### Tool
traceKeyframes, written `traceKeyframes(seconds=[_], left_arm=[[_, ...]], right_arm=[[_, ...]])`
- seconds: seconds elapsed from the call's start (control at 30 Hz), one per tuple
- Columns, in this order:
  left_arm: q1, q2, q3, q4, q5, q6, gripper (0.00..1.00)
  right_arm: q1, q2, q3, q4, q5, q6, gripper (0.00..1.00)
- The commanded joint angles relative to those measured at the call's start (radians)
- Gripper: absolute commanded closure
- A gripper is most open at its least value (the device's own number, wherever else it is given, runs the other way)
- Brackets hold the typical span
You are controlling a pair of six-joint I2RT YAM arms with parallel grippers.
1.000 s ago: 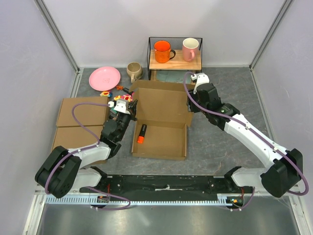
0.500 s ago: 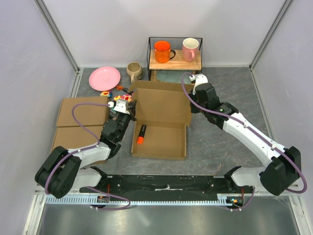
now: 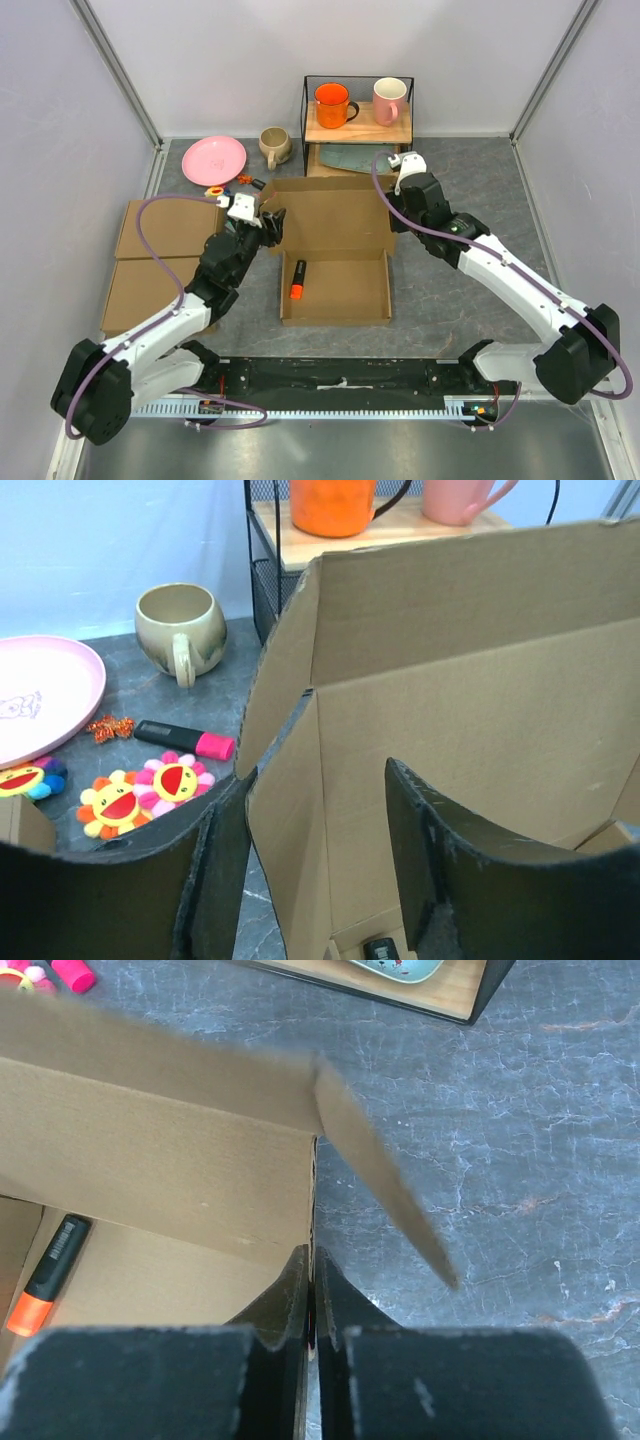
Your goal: Fold the paper box
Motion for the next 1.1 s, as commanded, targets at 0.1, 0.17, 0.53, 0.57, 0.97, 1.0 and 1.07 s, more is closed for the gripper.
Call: traceKeyframes(seconds=[0.1, 0.17, 0.53, 0.57, 0.97, 1.0, 1.07], left_arm=[[-0.003, -0.139, 0.192, -0.440, 0.025, -0.019, 0.32], [-0.005, -0.167, 0.233, -0.552, 0.050, -0.008, 0.27], [0.130, -0.074, 0.449, -1.012, 0.362, -0.020, 0.21], [0.153, -0.058, 0.468, -1.032, 0.393, -0.027, 0.23], [0.268, 0.075, 0.597, -1.040, 0.496, -0.099, 0.27], [0.268, 0.088, 0.609, -1.045, 0.525, -0.099, 0.27], [0.268, 0.112, 0.635, -1.061, 0.554, -0.096, 0.32]], right_arm=[[0.017, -0.062, -0.048, 0.035, 0.056, -0.023, 1.00], [0.022, -0.074, -0.058, 0.041, 0.059, -0.023, 1.00], [0.040, -0.097, -0.076, 0.046, 0.076, -0.031, 1.00], [0.042, -0.099, -0.078, 0.046, 0.077, -0.029, 1.00], [0.056, -0.114, -0.079, 0.049, 0.083, -0.038, 1.00], [0.057, -0.114, -0.079, 0.049, 0.085, -0.040, 1.00], [0.060, -0.117, -0.081, 0.049, 0.091, -0.043, 1.00]])
